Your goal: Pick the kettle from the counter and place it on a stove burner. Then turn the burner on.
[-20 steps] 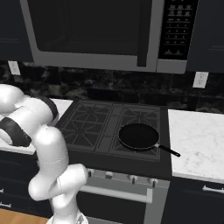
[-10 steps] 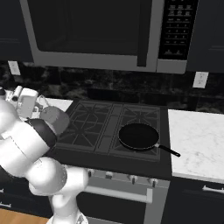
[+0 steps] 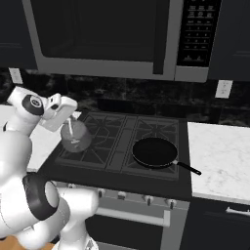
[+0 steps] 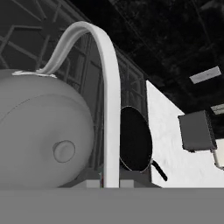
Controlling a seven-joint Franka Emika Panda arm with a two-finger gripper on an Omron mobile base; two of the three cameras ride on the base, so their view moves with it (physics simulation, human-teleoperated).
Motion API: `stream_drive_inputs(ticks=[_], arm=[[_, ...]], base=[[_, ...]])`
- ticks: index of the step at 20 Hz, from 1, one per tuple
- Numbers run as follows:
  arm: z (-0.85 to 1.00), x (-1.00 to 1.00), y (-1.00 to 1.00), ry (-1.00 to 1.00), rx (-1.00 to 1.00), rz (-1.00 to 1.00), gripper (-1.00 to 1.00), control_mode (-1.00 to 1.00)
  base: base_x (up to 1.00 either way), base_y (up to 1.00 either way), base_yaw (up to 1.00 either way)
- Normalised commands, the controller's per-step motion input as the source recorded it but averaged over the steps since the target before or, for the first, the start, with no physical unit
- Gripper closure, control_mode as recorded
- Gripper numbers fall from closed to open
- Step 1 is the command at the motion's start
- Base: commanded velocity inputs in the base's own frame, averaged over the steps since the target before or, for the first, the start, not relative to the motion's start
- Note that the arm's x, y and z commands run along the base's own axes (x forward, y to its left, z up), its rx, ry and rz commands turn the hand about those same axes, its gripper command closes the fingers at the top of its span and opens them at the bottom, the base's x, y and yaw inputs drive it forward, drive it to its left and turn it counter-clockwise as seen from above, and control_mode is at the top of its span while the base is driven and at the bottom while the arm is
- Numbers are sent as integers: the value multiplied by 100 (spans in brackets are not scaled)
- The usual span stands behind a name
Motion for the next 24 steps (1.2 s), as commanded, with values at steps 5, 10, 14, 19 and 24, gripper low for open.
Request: stream_drive_inputs(ticks=[5,10,14,19,24], arm=[[-9,40,4,7,-8,0,100,-100],[-3,71,-8,0,-6,1,100,-100],[-4,20,0,7,-2,1,100,-100],[-36,10,0,11,0,0,100,-100],[-35,5,0,6,0,0,100,-100]], base=[[0,0,0],[0,0,0],[0,0,0],[0,0,0],[0,0,0]])
